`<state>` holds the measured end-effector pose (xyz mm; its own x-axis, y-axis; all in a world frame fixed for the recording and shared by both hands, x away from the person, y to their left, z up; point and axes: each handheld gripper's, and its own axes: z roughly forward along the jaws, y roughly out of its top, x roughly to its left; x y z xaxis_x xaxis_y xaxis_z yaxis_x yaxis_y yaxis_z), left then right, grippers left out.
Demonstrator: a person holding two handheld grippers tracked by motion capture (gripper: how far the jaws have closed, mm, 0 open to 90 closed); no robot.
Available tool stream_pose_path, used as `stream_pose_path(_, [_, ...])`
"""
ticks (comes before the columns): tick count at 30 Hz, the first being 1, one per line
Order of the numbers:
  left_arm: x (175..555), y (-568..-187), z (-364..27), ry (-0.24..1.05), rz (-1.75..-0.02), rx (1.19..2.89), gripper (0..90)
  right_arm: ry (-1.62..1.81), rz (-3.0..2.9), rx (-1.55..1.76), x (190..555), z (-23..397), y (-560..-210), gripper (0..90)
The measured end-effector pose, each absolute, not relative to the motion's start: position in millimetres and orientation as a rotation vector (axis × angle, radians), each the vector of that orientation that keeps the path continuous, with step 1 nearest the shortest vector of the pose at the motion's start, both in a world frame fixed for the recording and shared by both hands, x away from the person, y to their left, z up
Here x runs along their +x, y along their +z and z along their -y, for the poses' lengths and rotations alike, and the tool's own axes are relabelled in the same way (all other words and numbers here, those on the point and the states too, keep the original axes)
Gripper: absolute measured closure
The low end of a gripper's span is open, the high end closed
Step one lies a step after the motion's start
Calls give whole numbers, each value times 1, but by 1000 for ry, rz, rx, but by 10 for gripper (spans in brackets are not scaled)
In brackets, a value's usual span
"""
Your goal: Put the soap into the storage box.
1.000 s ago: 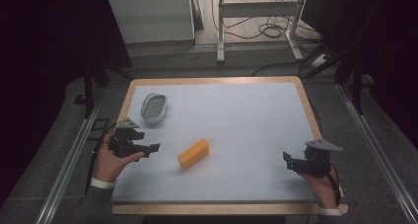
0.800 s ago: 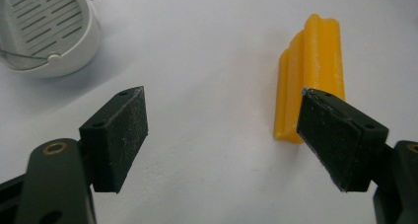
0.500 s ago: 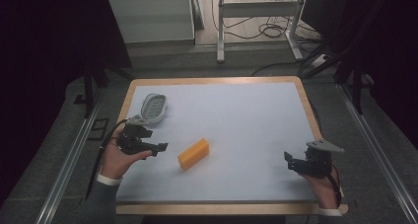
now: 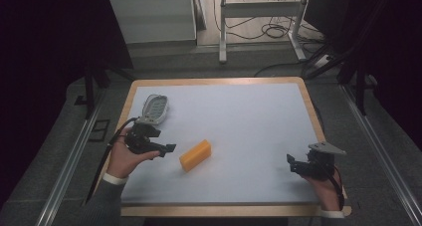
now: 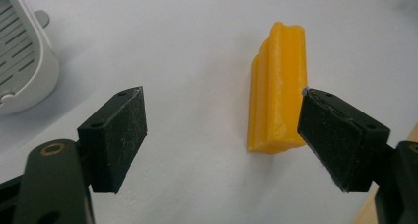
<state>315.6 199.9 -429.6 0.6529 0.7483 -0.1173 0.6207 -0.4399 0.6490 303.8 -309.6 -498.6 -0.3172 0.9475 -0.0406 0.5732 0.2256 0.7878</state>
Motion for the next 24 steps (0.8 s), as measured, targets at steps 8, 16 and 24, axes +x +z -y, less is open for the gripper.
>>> stream_pose_path(8, [319, -433, -186, 221, -1029, 2235, 193, 930, -1970, 1404, 303, 311, -499, 78])
stream_pose_path(16, [323, -440, -173, 196, -1012, 2260, 197, 923, -1980, 1398, 303, 310, -499, 78])
stream_pose_path(24, [326, -446, -160, 189, -994, 2289, 197, 918, -1982, 1395, 303, 310, -500, 78])
